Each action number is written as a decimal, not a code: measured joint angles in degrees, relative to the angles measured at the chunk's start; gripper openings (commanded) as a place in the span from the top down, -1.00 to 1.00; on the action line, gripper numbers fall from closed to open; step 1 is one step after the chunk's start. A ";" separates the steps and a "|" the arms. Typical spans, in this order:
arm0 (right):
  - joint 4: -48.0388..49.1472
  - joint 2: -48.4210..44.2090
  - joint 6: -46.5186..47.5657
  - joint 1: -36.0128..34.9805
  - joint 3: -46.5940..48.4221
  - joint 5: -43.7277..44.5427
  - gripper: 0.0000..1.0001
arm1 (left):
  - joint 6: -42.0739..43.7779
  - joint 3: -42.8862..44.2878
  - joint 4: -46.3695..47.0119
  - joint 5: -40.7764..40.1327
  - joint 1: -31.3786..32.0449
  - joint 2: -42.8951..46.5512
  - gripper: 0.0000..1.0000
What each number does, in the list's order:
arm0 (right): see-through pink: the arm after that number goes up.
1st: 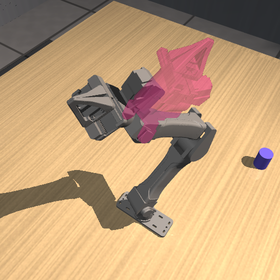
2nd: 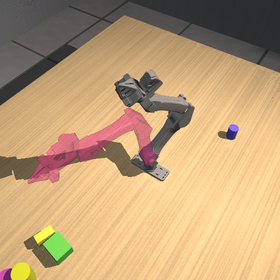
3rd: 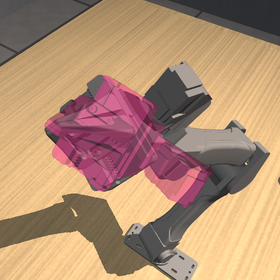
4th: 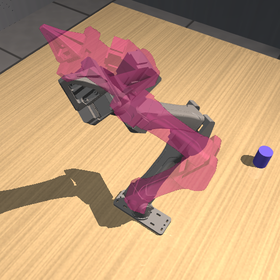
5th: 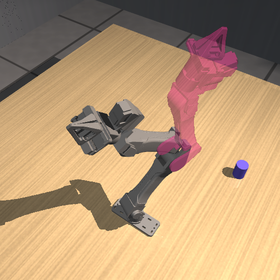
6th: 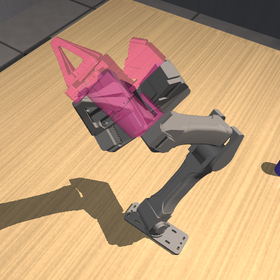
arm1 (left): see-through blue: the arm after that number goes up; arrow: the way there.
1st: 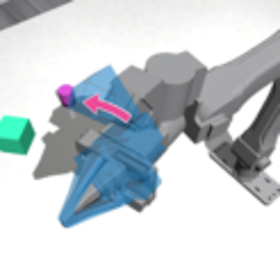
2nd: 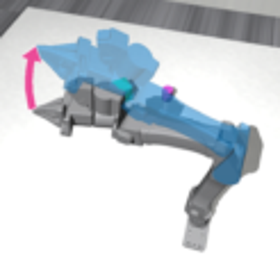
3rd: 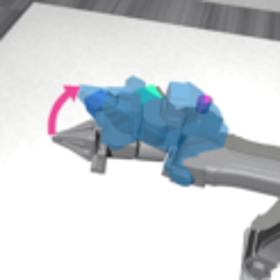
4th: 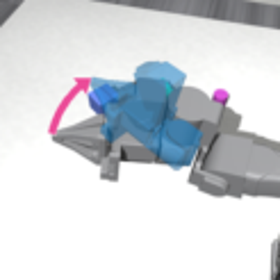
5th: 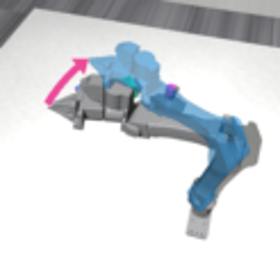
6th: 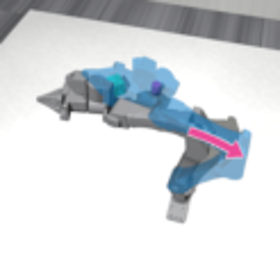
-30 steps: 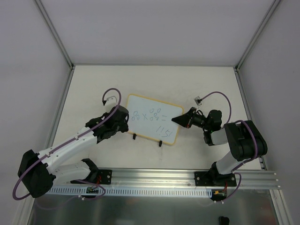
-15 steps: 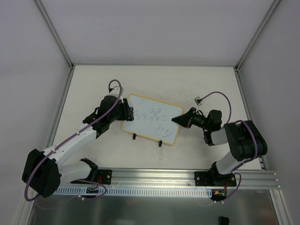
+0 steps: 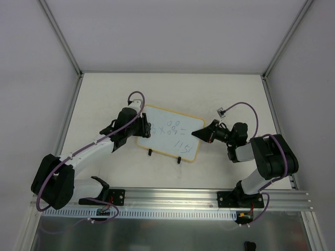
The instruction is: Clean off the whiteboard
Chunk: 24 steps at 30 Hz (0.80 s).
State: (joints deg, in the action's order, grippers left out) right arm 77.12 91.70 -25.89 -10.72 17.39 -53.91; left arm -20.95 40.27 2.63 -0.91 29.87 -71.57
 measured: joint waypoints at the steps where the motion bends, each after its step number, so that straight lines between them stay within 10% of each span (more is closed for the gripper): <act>1: 0.00 -0.02 0.00 0.00 0.00 0.00 1.00 | -0.02 -0.61 0.07 -0.81 0.00 0.04 1.00; 24: 0.02 -0.07 -0.26 -0.07 0.00 0.04 1.00 | -0.79 -4.66 7.15 -4.37 2.64 -0.68 1.00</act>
State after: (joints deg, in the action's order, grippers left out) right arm 77.14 91.64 -26.15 -10.79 17.39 -53.87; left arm -21.74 35.62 9.78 -5.28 32.51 -72.25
